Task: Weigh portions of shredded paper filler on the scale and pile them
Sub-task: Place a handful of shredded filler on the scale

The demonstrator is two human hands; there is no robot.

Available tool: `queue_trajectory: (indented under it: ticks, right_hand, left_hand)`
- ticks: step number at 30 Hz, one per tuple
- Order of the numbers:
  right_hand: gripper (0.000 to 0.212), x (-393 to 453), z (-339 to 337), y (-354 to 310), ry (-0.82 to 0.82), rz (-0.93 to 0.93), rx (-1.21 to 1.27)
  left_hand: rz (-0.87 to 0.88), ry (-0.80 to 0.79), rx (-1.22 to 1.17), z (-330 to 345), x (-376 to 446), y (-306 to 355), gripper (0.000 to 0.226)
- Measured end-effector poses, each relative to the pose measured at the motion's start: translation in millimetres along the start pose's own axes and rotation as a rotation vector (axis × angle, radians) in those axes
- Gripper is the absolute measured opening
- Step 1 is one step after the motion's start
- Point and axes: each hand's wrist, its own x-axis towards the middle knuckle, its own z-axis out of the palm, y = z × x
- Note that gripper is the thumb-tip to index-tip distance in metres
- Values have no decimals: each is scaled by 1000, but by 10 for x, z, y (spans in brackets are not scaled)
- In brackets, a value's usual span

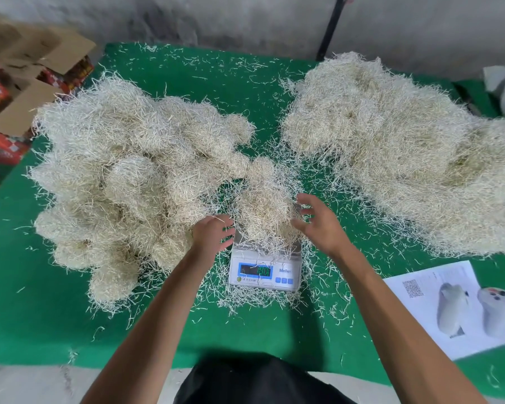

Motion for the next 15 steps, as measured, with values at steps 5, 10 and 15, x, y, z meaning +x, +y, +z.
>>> queue_trajectory:
  ticks: [5,10,15]
  right_hand:
    - [61,104,-5,17,-18,49,215]
    - [36,249,12,42,97,50,193]
    - [49,539,150,-35,231,117,56]
  left_hand:
    - [-4,-15,22,45,49,32,17]
    - [-21,33,52,129,122,98,14]
    - [-163,92,140,314,249,247,32]
